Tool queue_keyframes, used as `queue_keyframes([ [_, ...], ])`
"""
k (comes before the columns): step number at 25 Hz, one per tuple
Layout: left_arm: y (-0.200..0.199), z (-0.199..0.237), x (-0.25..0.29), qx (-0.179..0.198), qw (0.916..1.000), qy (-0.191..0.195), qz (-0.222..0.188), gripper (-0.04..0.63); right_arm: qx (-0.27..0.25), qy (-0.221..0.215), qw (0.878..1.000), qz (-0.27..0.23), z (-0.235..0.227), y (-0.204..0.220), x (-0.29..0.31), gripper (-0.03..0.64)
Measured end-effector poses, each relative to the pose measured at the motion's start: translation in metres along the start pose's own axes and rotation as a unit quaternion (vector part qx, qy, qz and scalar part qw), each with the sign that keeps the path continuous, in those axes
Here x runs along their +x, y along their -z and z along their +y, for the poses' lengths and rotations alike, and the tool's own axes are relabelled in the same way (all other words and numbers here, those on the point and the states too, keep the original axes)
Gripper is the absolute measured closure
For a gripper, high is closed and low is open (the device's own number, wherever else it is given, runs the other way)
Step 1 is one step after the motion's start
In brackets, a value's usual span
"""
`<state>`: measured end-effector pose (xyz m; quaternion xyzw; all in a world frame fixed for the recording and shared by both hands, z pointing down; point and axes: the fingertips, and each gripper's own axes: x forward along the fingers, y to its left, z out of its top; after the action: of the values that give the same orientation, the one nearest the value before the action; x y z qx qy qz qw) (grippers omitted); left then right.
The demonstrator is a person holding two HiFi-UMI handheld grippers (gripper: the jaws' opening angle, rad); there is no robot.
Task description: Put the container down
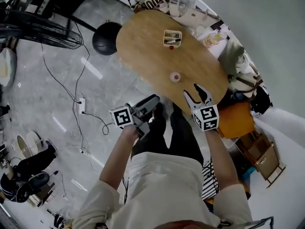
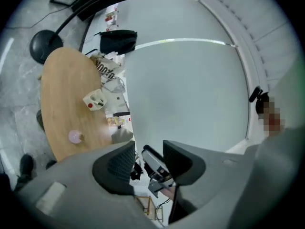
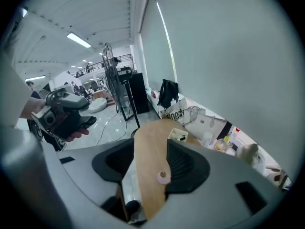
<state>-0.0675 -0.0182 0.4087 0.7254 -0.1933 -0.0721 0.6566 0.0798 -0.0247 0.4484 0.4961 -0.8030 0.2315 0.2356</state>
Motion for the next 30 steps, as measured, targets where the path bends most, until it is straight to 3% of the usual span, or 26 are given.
queue_keyframes([
  [4,-0.006,-0.051,-0.014,0.125,0.9916,-0.021,0.027,0.454,0.001,0.013,1.000,-0.025,0.018,-0.040,-0.054,0.440],
  [8,-0.003,-0.094,-0.031,0.243,0.9676,-0.058,0.033,0.480,0.008,0.017,0.999,-0.046,0.044,-0.067,-0.107,0.483],
  [14,0.003,-0.147,-0.056,0.351,0.9322,-0.089,0.006,0.515,-0.012,0.043,0.996,-0.072,0.068,-0.091,-0.173,0.513],
  [23,0.024,-0.202,-0.063,0.455,0.8810,-0.128,0.020,0.538,-0.050,0.042,0.992,-0.108,0.085,-0.130,-0.238,0.565],
  [25,0.027,-0.216,-0.060,0.465,0.8764,-0.126,0.014,0.546,-0.056,0.036,0.991,-0.115,0.083,-0.137,-0.248,0.572],
  [30,0.019,-0.254,-0.053,0.466,0.8764,-0.121,-0.008,0.566,-0.082,0.007,0.987,-0.139,0.077,-0.165,-0.275,0.607],
])
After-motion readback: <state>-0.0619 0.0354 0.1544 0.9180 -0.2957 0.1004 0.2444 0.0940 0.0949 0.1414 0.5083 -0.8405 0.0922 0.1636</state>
